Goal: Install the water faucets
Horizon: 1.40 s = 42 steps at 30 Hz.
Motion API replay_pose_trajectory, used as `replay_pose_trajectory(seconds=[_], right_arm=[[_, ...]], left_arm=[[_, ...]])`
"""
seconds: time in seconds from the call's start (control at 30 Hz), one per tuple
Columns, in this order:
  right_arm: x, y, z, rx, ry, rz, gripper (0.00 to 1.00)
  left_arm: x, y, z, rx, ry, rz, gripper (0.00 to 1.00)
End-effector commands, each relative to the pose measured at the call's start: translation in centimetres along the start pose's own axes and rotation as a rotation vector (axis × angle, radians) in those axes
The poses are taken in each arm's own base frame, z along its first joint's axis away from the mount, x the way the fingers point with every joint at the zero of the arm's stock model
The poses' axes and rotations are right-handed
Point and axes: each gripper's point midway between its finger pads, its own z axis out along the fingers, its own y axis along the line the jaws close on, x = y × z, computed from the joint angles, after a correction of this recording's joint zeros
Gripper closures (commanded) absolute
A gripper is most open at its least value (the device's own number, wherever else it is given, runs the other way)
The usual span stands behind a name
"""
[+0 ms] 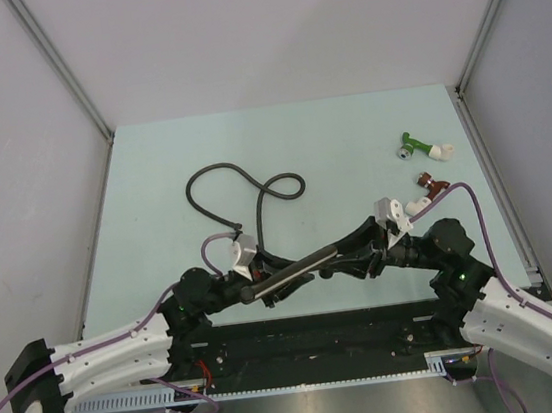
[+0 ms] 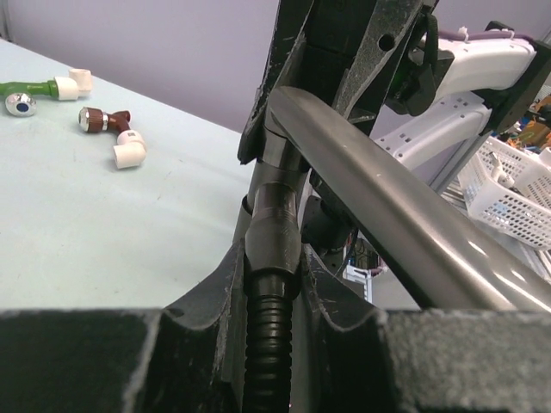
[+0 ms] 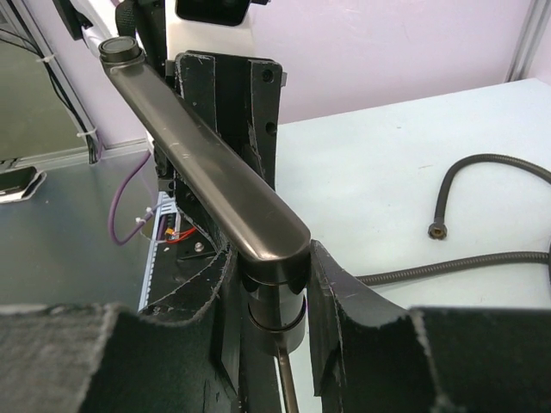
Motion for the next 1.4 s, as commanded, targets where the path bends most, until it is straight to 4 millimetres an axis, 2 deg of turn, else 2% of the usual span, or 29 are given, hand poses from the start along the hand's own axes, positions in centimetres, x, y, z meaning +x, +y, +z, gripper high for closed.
replay_pose_trajectory(seconds=[0.0,0.13,0.17,0.27,0.43,0.6,0.77,0.93,1.1,1.17,1.2,1.23,1.3,1.37], right_arm=[[-2.0,1.0,-0.5,-0.055,-0.065,-0.035,1.00],[-2.0,1.3,-0.9,-0.093,-0.058,-0.084,1.00],[-2.0,1.3,-1.0,-0.094,-0.055,-0.090,1.00],[-1.9,1.3,-1.2,-0.101,-0.051,-0.108,1.00],[-2.3,1.1,-1.5,-0.106,-0.050,-0.106,1.00],[-2.7,0.8,-1.7,-0.100,-0.049,-0.106,1.00],[-3.0,0.0,-1.7,-0.060,-0.040,-0.070,1.00],[-3.3,-0.8,-1.8,-0.017,-0.047,-0.007,1.00],[-3.8,-1.7,-1.9,0.046,-0.055,0.076,1.00],[-3.9,-2.3,-2.1,0.084,-0.044,0.116,1.00],[-3.9,-2.6,-2.1,0.100,-0.042,0.133,1.00],[-3.9,-2.9,-2.2,0.122,-0.042,0.161,1.00],[-4.1,-3.2,-2.3,0.137,-0.046,0.171,1.00],[-4.1,-3.2,-2.3,0.143,-0.044,0.190,1.00]], left_arm=[[-6.1,2.1,-0.4,-0.113,-0.246,0.049,0.92],[-6.1,2.9,-0.9,-0.140,-0.242,0.054,0.75],[-6.3,2.8,-1.0,-0.138,-0.246,0.057,0.68],[-6.4,2.8,-1.3,-0.129,-0.236,0.075,0.56],[-5.5,2.7,-1.7,-0.104,-0.180,0.111,0.49],[-5.7,2.9,-2.6,-0.118,-0.189,0.128,0.35],[-6.0,3.8,-3.5,-0.172,-0.181,0.118,0.30],[-4.4,5.0,-3.9,-0.223,-0.153,0.077,0.22],[-2.9,7.5,-5.7,-0.359,-0.183,0.021,0.16],[-2.8,7.4,-6.2,-0.356,-0.197,0.027,0.15],[-1.8,7.9,-6.5,-0.375,-0.181,0.025,0.15],[-2.0,7.7,-6.9,-0.368,-0.197,0.036,0.14],[-1.1,7.7,-7.2,-0.351,-0.196,0.076,0.13],[-1.6,7.0,-7.4,-0.312,-0.219,0.125,0.12]])
